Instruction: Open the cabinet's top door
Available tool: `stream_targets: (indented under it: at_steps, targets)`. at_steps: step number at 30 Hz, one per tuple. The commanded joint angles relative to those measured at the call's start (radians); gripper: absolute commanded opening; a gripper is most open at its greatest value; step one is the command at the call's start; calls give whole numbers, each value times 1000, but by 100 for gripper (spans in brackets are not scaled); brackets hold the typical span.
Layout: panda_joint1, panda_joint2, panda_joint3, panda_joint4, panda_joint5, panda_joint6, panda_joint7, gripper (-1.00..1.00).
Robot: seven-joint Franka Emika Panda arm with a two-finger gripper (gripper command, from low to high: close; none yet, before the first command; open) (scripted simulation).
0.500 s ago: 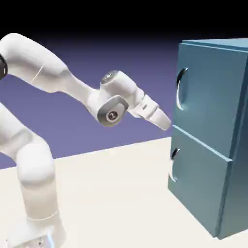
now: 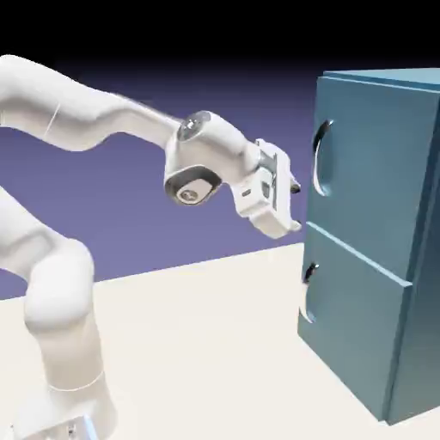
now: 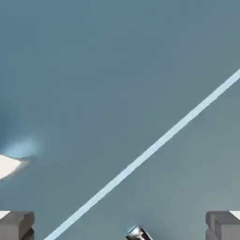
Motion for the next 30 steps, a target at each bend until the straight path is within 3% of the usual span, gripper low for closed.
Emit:
stream_targets:
  at_steps: [1, 30]
  targets:
    - [-12, -4, 12, 5, 44, -4, 14, 0]
    - [-365, -122, 367, 143, 1305, -111, 407, 0]
